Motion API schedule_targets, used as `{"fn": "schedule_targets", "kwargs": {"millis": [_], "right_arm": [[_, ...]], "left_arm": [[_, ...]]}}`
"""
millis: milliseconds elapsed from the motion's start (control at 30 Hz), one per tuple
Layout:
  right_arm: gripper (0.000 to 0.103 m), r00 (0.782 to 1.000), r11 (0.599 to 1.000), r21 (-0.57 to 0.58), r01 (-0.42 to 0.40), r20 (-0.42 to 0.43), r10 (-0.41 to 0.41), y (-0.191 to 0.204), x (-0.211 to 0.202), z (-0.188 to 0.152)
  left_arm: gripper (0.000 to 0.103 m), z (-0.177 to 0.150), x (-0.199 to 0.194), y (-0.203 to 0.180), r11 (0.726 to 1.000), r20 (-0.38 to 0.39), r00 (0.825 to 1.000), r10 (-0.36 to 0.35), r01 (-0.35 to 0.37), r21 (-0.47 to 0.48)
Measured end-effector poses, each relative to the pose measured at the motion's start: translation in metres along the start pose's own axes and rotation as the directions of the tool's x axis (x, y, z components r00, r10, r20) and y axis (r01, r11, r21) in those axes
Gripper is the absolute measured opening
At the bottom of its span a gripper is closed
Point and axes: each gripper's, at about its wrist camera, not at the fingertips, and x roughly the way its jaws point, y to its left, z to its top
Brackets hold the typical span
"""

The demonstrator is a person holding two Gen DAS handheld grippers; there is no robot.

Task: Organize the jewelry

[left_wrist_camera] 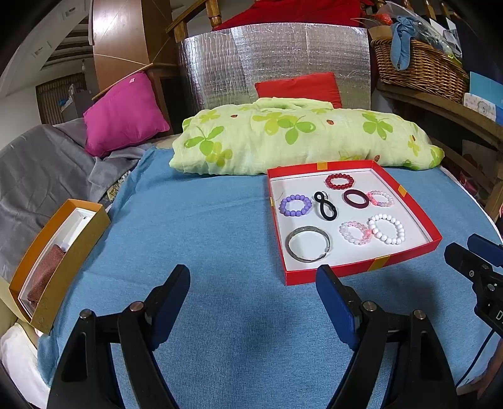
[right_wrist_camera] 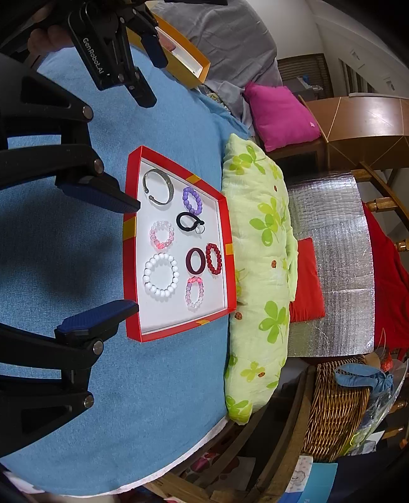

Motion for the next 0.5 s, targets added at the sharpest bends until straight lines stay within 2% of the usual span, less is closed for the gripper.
{"fn": "schedule_targets", "kwargs": {"millis": [500], "right_arm": [[0.061,1.0,1.0,0.001,-0.001,-0.002,0.001,-0.0001,0.0006,0.0003]], "left_arm": [[0.083,0.0006,-0.0008,0.0004,1.0,0.002,1.0,-0.002,0.002,0.002]]}}
